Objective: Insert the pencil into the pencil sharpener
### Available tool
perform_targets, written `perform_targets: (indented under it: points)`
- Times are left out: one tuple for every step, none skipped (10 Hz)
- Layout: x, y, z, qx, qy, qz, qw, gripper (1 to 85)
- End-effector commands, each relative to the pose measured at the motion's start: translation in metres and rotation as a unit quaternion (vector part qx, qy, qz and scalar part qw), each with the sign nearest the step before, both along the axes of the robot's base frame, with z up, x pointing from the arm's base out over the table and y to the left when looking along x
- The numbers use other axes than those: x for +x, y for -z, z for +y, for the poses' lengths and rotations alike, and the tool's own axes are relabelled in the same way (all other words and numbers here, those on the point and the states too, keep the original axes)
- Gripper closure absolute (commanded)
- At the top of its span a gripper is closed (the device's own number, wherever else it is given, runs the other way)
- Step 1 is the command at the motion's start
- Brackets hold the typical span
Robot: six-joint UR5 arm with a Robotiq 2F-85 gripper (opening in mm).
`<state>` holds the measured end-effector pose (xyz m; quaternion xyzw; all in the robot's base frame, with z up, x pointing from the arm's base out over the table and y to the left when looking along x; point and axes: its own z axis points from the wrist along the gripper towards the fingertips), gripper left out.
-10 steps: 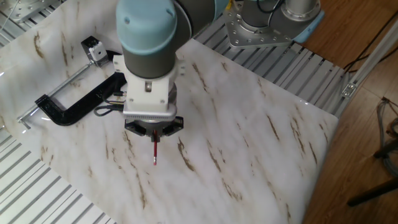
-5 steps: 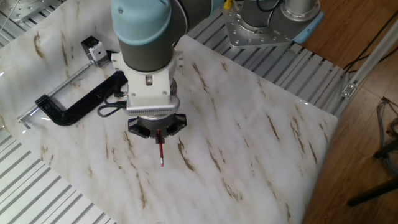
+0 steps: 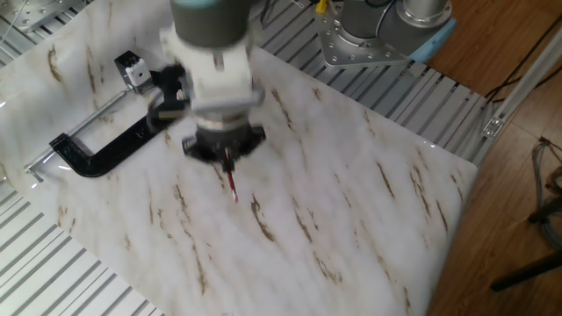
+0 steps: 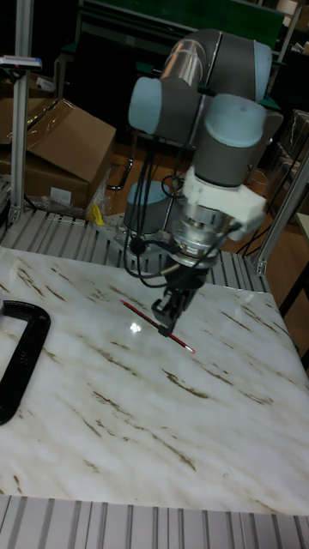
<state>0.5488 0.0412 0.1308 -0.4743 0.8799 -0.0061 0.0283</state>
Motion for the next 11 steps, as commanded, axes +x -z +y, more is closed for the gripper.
perform_targets:
  points:
    - [-0.012, 0.012, -0.037, 0.021, -0.08, -0.024, 0.9963, 84.7]
    - [-0.014, 0.018, -0.047, 0.026, -0.092, -0.03, 0.9949, 84.7]
    - [-0.015, 0.022, -0.057, 0.02, -0.103, -0.032, 0.994, 84.7]
    - [-0.016, 0.023, -0.06, 0.014, -0.105, -0.03, 0.9939, 84.7]
    - [-0.018, 0.023, -0.061, 0.012, -0.102, -0.028, 0.9943, 84.7]
    - [-0.017, 0.023, -0.057, 0.02, -0.092, -0.029, 0.9952, 84.7]
    - [-0.016, 0.023, -0.064, 0.007, -0.084, -0.03, 0.996, 84.7]
    - [-0.014, 0.023, -0.071, -0.005, -0.072, -0.031, 0.9969, 84.7]
    - [-0.016, 0.023, -0.071, -0.004, -0.06, -0.028, 0.9978, 84.7]
    - [-0.015, 0.025, -0.063, -0.002, -0.062, -0.029, 0.9976, 84.7]
    - [-0.016, 0.026, -0.061, -0.003, -0.076, -0.036, 0.9965, 84.7]
